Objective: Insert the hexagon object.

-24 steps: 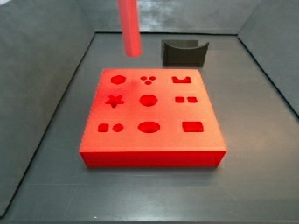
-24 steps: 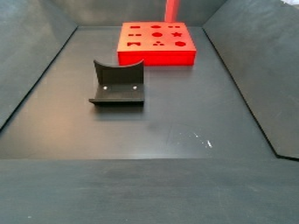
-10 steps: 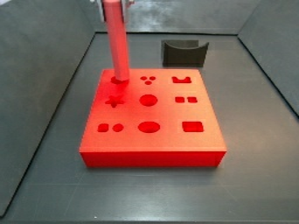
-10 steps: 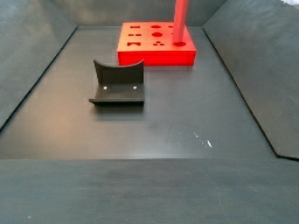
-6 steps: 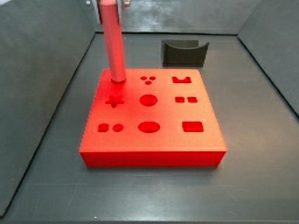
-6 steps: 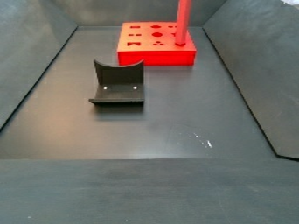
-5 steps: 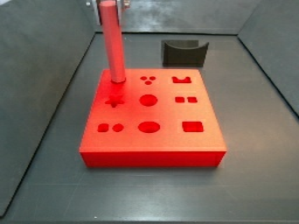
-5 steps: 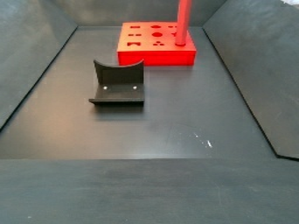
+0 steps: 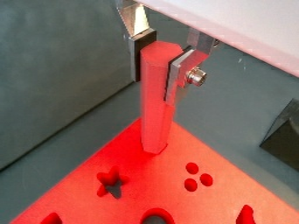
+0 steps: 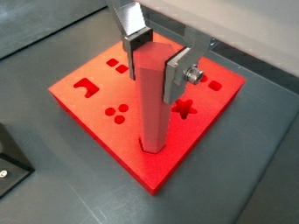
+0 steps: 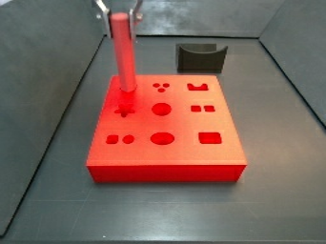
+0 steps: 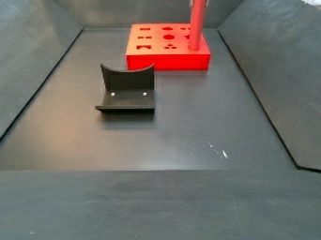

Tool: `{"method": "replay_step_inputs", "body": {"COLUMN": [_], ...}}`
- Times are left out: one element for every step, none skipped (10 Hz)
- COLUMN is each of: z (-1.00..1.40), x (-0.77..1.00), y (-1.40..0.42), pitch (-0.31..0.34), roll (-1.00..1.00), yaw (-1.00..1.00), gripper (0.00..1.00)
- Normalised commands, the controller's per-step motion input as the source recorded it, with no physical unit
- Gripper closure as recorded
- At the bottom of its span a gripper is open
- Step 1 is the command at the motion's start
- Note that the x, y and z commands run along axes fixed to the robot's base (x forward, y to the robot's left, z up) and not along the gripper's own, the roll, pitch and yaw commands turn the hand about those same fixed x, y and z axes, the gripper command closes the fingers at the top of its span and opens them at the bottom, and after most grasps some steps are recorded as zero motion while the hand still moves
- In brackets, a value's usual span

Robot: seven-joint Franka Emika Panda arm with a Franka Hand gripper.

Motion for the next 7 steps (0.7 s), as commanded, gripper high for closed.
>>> {"method": "replay_step_inputs", "body": {"z": [-0.74,-0.73,-0.76,-0.74,-0.61,-0.51,0.0], "x": [0.15,0.1,0.07,0.0,0.0,0.0,0.0], "y": [0.0,0.0,0.0,0.0,0.0,0.0,0.0], "pitch": [-0.101,-0.086,-0.047,0.0,0.006,0.003,0.0], "roll": [0.02,0.05,0.13,0.19,0.2,0.19,0.0], "yaw": [0.08,0.09,0.0,0.0,0.0,0.0,0.0], "gripper": [1.0,1.0,1.0,1.0,1.0,1.0,1.0]}}
